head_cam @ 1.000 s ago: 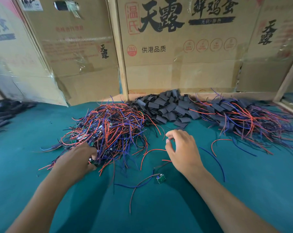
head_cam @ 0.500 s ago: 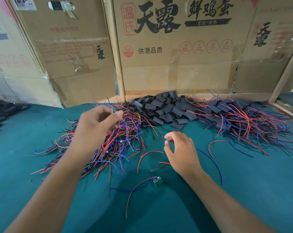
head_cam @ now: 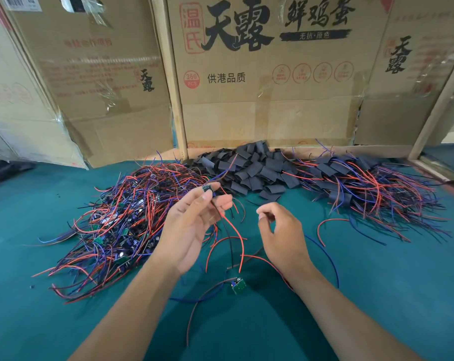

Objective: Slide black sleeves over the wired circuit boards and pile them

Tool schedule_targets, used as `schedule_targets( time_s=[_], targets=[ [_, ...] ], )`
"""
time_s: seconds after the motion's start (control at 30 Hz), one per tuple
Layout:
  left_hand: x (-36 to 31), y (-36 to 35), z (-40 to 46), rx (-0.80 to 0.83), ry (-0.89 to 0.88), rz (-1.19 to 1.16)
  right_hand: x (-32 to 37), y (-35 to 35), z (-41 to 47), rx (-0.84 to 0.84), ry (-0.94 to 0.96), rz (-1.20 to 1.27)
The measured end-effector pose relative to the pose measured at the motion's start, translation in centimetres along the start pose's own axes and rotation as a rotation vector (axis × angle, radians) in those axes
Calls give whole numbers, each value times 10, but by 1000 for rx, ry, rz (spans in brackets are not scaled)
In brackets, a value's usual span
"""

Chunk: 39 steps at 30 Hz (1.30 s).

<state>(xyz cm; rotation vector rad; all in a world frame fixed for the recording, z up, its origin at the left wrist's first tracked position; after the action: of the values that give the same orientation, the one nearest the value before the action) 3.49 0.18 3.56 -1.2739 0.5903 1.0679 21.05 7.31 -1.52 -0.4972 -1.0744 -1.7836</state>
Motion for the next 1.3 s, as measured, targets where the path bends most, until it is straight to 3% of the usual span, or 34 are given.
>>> schedule_targets(
  time_s=[0.1,0.3,0.43,0.57,0.73,0.9,1.03,1.13,1.2,1.3],
  targets=[
    [1,3,-1,3,5,21,-5,4,1,9,-36,3],
    [1,8,-1,-47,-9,-30,-13,15,35,191,-210,-168],
    [2,11,1,-11,9,-171,-23,21,96,337,-175,-434],
    [2,12,3,-34,14,-153,-53,20,129,493,-184,-735],
    [4,12,3,-43,6,-160,-81,15,138,750,213,-911],
    [3,8,0,-11,25,-174,-77,5,150,803,339,-1064],
    [1,8,1,-31,46,-189,-66,5,154,737,305,-1121],
    [0,7,1,-35,42,-195,-61,11,152,629,164,-1069],
    [0,7,1,-36,44,-196,-56,20,149,528,22,-918],
    [0,7,1,-41,51,-203,-39,33,135,352,-150,-478]
  ],
)
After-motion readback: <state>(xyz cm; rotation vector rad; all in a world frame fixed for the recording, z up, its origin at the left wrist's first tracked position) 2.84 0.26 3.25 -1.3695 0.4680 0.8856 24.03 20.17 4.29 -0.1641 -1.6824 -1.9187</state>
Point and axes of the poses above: each hand's wrist, its own z-axis towards the middle knuckle, its own y-axis out of the back of the hand, x = y × z, the point moved 2 cm from there along z, towards the middle knuckle
